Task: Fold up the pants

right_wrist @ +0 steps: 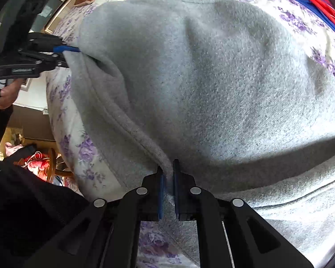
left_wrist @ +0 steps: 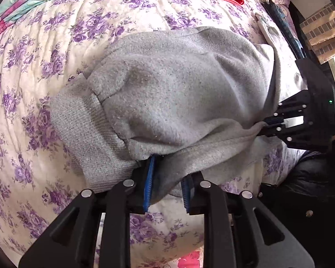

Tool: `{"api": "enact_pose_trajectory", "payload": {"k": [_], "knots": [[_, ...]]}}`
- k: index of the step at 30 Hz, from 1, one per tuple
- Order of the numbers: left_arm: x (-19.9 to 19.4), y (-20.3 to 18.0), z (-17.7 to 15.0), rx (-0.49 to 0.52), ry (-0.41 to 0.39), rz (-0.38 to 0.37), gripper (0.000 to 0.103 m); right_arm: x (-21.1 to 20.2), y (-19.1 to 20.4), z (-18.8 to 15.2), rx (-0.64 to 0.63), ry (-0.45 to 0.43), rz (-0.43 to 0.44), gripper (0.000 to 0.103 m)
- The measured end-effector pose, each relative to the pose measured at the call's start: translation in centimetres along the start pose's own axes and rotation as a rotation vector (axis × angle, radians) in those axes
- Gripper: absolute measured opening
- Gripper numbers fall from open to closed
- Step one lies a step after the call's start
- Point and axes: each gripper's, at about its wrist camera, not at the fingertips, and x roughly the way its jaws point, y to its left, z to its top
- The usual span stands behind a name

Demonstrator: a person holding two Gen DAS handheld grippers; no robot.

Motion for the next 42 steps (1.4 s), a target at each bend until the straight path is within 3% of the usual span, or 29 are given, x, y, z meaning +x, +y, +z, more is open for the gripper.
{"api": "enact_pose_trajectory", "payload": {"k": [3,5,9,12,14,16,19,21,23,27,29,30,31,33,35,37,42], "knots": [[-2.2,-0.6,-2.0,0.019,-0.01,0.0,0.024,0.4,-0.1,0.0,0.019,-0.001,-0.003,0.008],[-3.9,-0.8,-3.2,0.001,-0.028,0.013,0.046,0.3,-0.2,-0.2,0.027,-0.017,-0.004,0.008],[-7.6,-3.0,-3.0,-0.054,-0.165,0.004,0.05,0.3,0.7,-0.1,-0.009,-0.048,-0.046,0.008],[-7.3,-4.9,-1.2,-0.156,-0.259,-0.048,0.059,-0.4,1.4,-0.1,-0.034,-0.048,-0.057,0.009],[-4.4,-5.8,0.3,-0.237,-0.244,-0.083,0.06,-0.8,1.5,-0.4,-0.037,-0.042,-0.047,0.009],[-0.1,-6.1,1.2,-0.325,-0.163,-0.123,0.06,-0.8,1.5,-0.6,-0.03,-0.042,-0.032,0.01],[5.9,-6.3,0.7,-0.348,-0.06,-0.025,0.057,-0.4,1.2,-1.2,-0.033,-0.031,-0.035,0.013],[6.3,-6.8,0.2,-0.327,-0.098,-0.012,0.06,-0.4,1.5,-1.4,-0.028,-0.034,-0.024,0.022],[6.1,-7.1,0.4,-0.331,-0.086,-0.004,0.061,-1.0,2.0,-1.6,-0.035,-0.02,-0.003,0.038],[6.2,-8.0,0.6,-0.31,-0.067,0.034,0.061,-4.1,2.2,-1.9,-0.044,-0.003,0.011,0.043],[6.4,-8.5,0.5,-0.306,-0.061,0.053,0.061,-7.4,-0.1,-1.4,0.02,-0.056,0.0,0.045],[6.5,-8.7,0.4,-0.308,-0.056,0.058,0.061,-9.2,-1.9,-0.9,0.075,-0.088,-0.041,0.05],[6.5,-8.6,0.2,-0.313,-0.051,0.054,0.061,-11.1,-4.4,-0.3,0.157,-0.121,-0.098,0.061],[6.6,-8.7,-0.3,-0.316,-0.059,0.056,0.061,-14.3,-11.0,1.0,0.378,-0.156,-0.216,0.065],[6.7,-8.6,-0.5,-0.314,-0.071,0.054,0.061,-15.9,-17.8,2.2,0.589,-0.1,-0.273,0.065],[6.7,-8.3,-0.5,-0.325,-0.075,0.038,0.061,-16.4,-22.4,3.5,0.694,-0.033,-0.308,0.065],[6.4,-7.8,-1.2,-0.326,-0.093,0.012,0.062,-15.9,-27.1,7.0,0.827,0.055,-0.274,0.065]]}}
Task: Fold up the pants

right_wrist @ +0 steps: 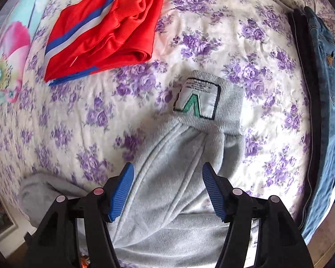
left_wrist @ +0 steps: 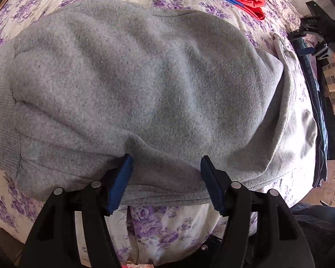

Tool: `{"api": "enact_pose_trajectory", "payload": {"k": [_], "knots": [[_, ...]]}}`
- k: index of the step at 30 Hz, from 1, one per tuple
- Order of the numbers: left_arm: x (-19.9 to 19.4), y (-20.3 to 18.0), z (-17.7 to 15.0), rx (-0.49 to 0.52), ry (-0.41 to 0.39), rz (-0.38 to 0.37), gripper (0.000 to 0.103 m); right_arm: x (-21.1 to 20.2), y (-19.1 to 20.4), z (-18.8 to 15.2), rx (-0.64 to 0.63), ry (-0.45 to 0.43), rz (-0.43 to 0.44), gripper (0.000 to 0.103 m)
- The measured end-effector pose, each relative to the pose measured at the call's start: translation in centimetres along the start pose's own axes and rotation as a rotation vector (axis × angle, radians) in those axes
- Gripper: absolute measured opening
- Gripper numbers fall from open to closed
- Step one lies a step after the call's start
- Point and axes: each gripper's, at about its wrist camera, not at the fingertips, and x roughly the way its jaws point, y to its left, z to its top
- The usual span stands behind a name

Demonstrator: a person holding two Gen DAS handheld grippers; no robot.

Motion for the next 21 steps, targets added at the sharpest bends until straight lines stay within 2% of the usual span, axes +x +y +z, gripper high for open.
{"api": "enact_pose_trajectory", "payload": {"k": [4,7,8,9,10,11,12,16,21], "knots": [[-0.3,0.7,-0.5,-0.008,-0.014,-0.022,0.062,2.5,1.1,1.9,0.029,0.05,-0.076,0.064],[-0.3,0.8,-0.4,-0.007,-0.012,-0.028,0.062,5.8,1.2,2.0,0.032,0.107,-0.23,0.064],[-0.3,0.9,-0.4,-0.009,-0.011,-0.031,0.062,6.8,1.1,1.7,0.027,0.118,-0.243,0.062],[-0.3,1.0,-0.4,-0.012,-0.01,-0.034,0.062,7.0,0.8,1.4,0.021,0.1,-0.219,0.061],[-0.3,1.1,-0.3,-0.014,-0.008,-0.039,0.062,6.8,0.7,1.0,0.018,0.076,-0.184,0.048],[-0.2,1.1,-0.2,-0.017,-0.006,-0.044,0.062,6.3,0.4,0.5,0.015,0.063,-0.148,0.02],[-0.3,1.2,-0.1,-0.019,-0.004,-0.049,0.063,5.5,-0.3,-0.1,0.016,0.05,-0.118,0.01],[-0.3,1.6,0.1,-0.02,0.014,-0.062,0.064,-0.2,-4.0,-3.9,-0.005,-0.083,0.024,0.008],[-0.2,1.4,0.2,0.007,0.041,-0.06,0.065,-7.6,-11.5,-12.0,0.032,-0.26,0.216,0.008]]}}
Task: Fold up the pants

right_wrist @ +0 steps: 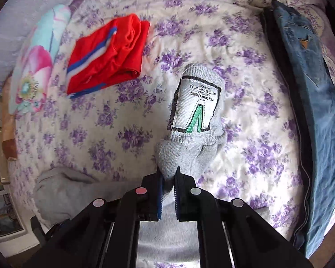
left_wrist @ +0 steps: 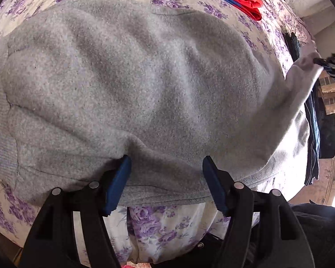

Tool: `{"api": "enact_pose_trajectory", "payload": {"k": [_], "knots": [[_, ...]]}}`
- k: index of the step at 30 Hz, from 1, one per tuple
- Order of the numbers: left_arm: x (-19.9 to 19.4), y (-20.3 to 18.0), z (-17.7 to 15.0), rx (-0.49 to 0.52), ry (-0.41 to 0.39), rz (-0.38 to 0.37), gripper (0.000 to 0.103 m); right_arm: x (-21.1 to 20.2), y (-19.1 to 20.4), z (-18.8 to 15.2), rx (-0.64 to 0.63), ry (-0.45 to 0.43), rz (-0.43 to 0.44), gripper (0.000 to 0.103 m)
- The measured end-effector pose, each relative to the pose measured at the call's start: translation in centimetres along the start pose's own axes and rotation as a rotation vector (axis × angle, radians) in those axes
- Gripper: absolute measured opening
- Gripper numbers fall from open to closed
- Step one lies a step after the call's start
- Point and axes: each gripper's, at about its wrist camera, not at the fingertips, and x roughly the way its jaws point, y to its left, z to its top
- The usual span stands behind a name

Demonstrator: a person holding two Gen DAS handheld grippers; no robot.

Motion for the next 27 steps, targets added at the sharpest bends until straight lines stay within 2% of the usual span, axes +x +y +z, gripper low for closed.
{"api": "enact_pose_trajectory", "payload": {"k": [3,5,7,9,11,12,16,18,20,24,27], "knots": [[-0.1,0.1,0.2,0.017,0.021,-0.011,0.065,-3.4,-4.4,-5.1,0.067,-0.074,0.072,0.008],[0.0,-0.1,0.2,0.036,0.038,-0.009,0.065,-2.6,-7.1,-8.3,0.123,-0.089,0.094,0.008],[0.3,-0.6,0.2,0.071,0.051,0.012,0.065,0.8,-9.9,-11.9,0.191,-0.078,0.088,0.008],[0.5,-1.2,0.2,0.107,0.066,0.043,0.065,5.2,-13.4,-15.4,0.311,-0.013,0.09,0.008],[0.7,-1.7,0.3,0.128,0.086,0.069,0.065,8.8,-15.4,-17.7,0.396,0.003,0.151,0.009],[0.8,-2.0,0.4,0.135,0.099,0.079,0.065,8.8,-16.0,-18.2,0.414,-0.034,0.189,0.009],[0.7,-3.0,1.0,0.148,0.144,0.123,0.064,8.0,-15.3,-18.3,0.357,-0.064,0.159,0.01],[0.2,-3.9,1.2,0.166,0.149,0.14,0.063,7.8,-15.0,-18.5,0.336,-0.07,0.139,0.016],[-0.8,-5.3,1.3,0.193,0.127,0.115,0.063,7.5,-14.7,-18.7,0.327,-0.068,0.068,0.042],[-2.0,-8.9,2.1,0.27,0.046,0.09,0.063,5.3,-13.5,-19.5,0.263,-0.033,-0.011,0.044],[-0.4,-10.1,2.9,0.274,0.034,0.056,0.064,2.4,-10.2,-19.6,0.133,-0.044,-0.061,0.044]]}}
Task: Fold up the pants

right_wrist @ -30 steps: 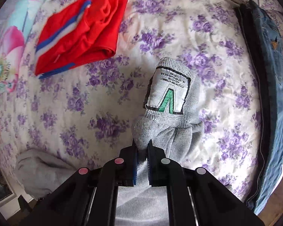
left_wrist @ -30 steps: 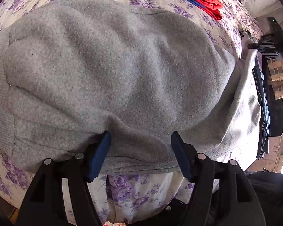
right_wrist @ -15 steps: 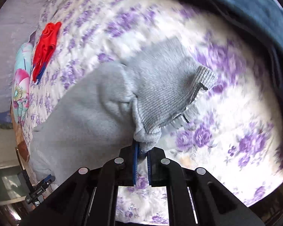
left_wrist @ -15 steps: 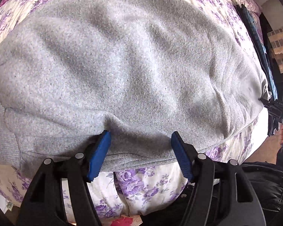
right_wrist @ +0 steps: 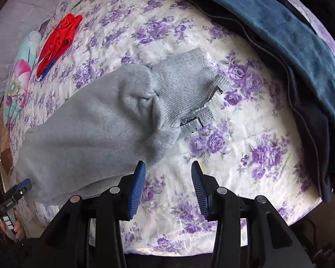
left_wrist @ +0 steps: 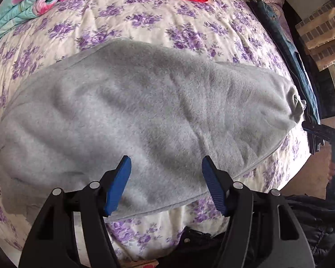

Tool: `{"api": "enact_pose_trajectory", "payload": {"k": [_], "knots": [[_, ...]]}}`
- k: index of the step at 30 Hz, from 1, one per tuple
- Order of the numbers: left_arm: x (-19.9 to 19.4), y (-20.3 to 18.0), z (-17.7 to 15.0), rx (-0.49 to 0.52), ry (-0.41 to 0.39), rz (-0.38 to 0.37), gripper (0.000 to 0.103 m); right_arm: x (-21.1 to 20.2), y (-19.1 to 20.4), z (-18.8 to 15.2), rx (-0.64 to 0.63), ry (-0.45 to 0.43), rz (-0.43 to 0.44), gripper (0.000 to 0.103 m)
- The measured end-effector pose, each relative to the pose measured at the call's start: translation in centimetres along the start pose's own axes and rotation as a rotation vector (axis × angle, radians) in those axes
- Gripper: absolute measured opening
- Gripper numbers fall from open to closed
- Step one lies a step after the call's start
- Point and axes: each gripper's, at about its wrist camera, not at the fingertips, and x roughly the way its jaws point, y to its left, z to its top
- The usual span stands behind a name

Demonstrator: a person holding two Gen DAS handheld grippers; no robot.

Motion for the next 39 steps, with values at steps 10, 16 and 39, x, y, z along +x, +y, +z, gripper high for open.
{"api": "enact_pose_trajectory", "payload": {"k": [10,16,39], "knots": [[4.7,-0.4,-3.4,0.006,0.049,0.001,0.067,-0.3,22.2,4.7,-0.587,-0.03,0.244,0.03],[4.5,0.3,-3.4,-0.013,0.035,-0.039,0.067,6.7,33.4,8.3,-0.756,0.031,0.259,0.026],[4.2,3.4,-2.4,-0.071,0.085,-0.189,0.068,14.6,37.3,6.8,-0.84,0.299,0.382,0.026]]}}
